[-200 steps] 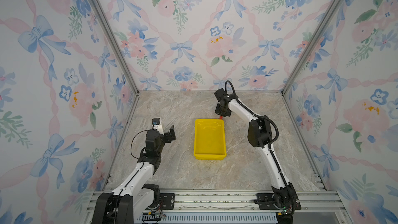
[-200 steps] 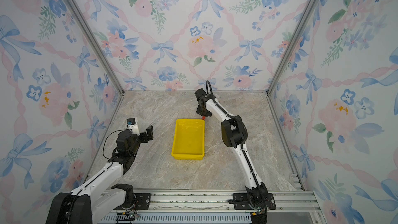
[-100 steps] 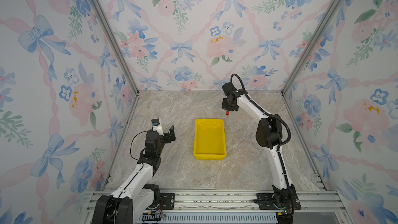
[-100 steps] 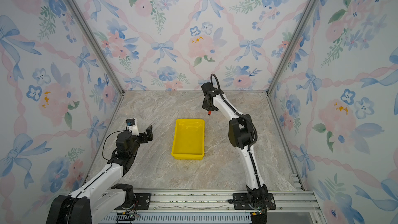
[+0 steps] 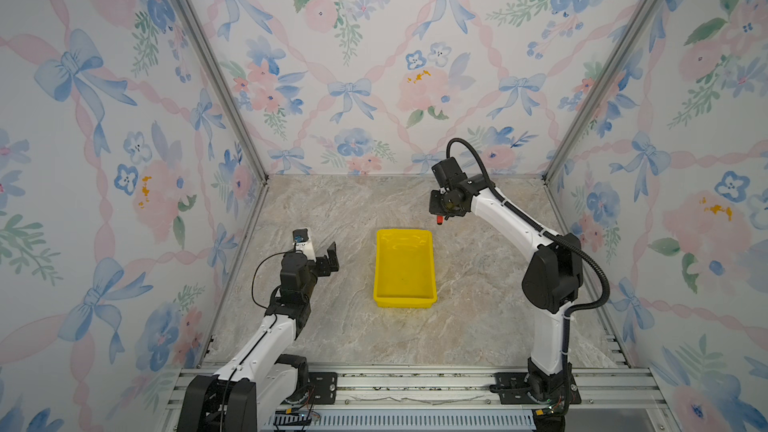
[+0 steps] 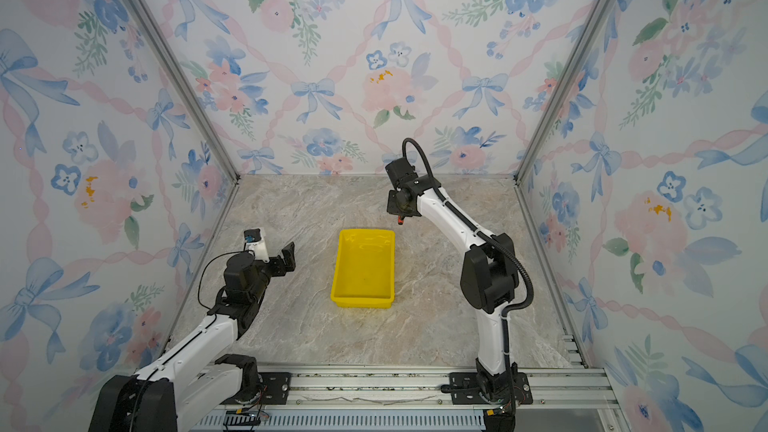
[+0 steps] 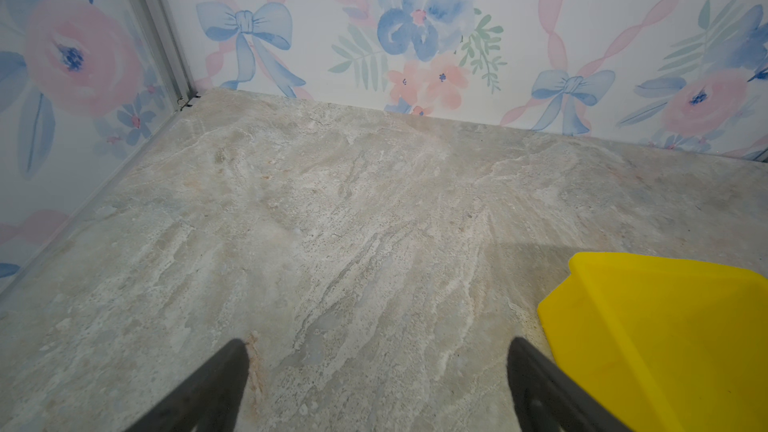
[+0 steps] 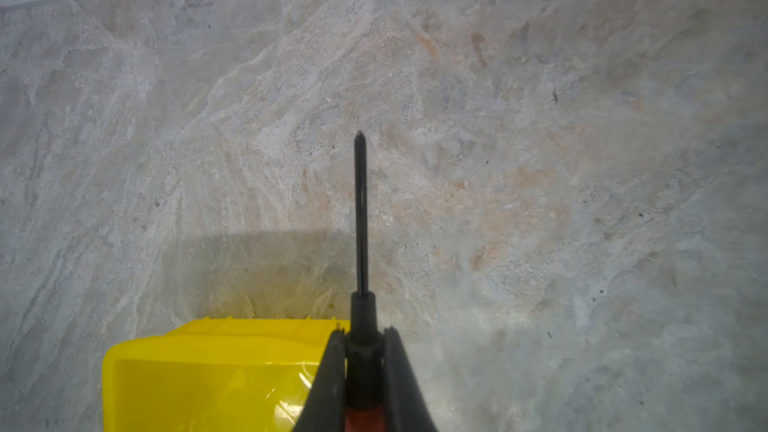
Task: Put the screwdriver in the bin
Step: 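Lift the screwdriver and carry it over the yellow tray with the right gripper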
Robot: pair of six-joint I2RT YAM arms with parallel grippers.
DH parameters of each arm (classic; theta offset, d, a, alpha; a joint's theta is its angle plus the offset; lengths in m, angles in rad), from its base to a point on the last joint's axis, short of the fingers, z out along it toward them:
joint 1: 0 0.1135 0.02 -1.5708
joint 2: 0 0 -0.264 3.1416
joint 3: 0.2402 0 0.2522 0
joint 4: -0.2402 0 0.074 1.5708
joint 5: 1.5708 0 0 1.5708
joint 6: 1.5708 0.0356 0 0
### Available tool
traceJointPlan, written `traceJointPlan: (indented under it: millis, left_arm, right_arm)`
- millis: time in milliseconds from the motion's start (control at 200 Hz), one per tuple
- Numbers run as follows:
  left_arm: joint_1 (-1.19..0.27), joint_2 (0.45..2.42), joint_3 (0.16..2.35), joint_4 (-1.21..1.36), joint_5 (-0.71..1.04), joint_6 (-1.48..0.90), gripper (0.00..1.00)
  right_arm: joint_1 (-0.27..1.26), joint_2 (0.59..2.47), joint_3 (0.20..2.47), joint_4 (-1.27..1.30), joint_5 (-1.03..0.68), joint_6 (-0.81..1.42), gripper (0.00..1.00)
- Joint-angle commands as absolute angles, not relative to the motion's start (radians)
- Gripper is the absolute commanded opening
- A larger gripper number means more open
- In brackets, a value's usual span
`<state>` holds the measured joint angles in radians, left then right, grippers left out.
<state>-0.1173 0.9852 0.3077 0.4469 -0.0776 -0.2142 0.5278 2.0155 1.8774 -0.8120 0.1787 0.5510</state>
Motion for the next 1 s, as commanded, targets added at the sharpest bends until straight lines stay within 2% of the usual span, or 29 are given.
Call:
traceJointPlan:
  millis: [0,400,580,995]
  left_arm:
    - [-0.109,0.976,0.321,0.457,-0.066,-0.21,0.97]
    - [-0.112,0.989,0.322,0.484,-0.053,-0.233,0.98]
    - [-0.116,0.967,0.314,0.483,-0.049,-0.241,0.98]
    - [-0.144,0.965,0.305,0.482,-0.07,-0.226,0.98]
  right_arm:
    - [0.592,1.944,1.8,-0.806,0.147,0.605,0.0]
    - [0.753,1.941,1.663,-0.771,0.073,0.72,0.0]
    - [0.778,1.966,1.599,-0.726,0.026,0.777,0.0]
    - [0.799,2.022,1.511,-0.669,0.037,0.817,0.0]
